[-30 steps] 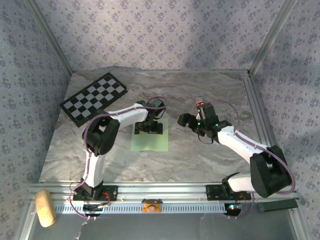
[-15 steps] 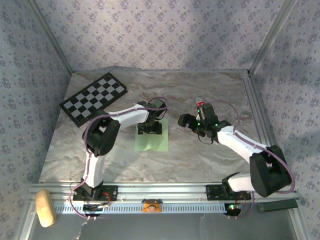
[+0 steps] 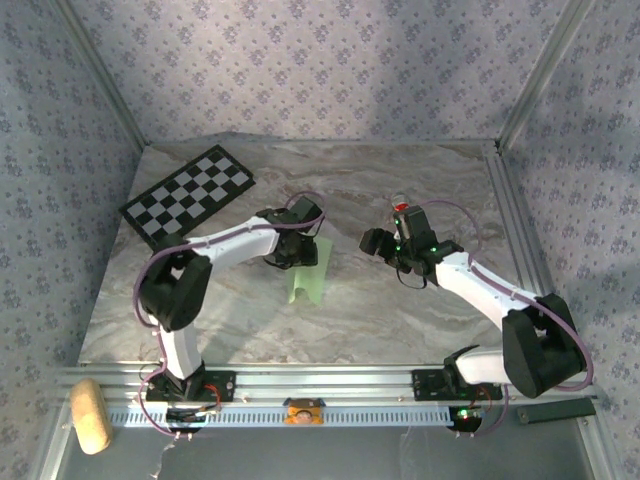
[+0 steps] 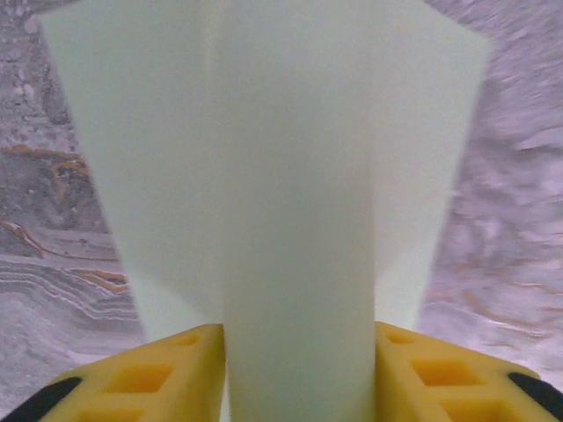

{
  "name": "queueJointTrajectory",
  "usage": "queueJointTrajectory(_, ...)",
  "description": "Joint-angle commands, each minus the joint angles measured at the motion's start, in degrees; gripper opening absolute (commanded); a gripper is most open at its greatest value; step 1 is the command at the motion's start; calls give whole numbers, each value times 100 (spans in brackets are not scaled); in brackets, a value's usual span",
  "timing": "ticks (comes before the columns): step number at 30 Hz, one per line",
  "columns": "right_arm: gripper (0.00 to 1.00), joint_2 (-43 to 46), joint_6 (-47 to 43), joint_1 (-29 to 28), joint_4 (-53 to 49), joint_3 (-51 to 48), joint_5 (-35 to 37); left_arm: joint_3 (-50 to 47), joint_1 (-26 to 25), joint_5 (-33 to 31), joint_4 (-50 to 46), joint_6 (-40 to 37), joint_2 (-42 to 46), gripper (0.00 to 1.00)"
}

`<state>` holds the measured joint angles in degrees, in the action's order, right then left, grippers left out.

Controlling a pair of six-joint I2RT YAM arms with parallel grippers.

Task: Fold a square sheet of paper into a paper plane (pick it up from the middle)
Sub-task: First fold the square sheet of paper in half at the center of the table.

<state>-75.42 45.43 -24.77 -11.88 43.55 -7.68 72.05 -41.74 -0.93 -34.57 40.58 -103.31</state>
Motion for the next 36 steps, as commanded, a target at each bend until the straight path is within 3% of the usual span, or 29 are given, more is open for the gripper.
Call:
queueJointTrajectory(1,81,161,94,4,-199,163,208,-168,102,410,471,114,301,42)
queueJointTrajectory(6,82,367,112,151,21,41,-25,-541,270,1103,1148,399,721,44)
queueJointTrajectory(11,83,475,89,302,131,74,-273,-1195,543,2038,2569,1029,1056,45)
queueJointTrajectory(20,81,622,22,322,463,-123,-298,-1830,565,3168,4669,1900,676,46)
queueJointTrajectory(27,79,370,-40,334,413,-122,-538,-1962,475,3190,5117,2160,224,46)
queueJointTrajectory(36,80,351,-98,263,465,-135,-550,-1979,419,2712,4576,1914,-110,46)
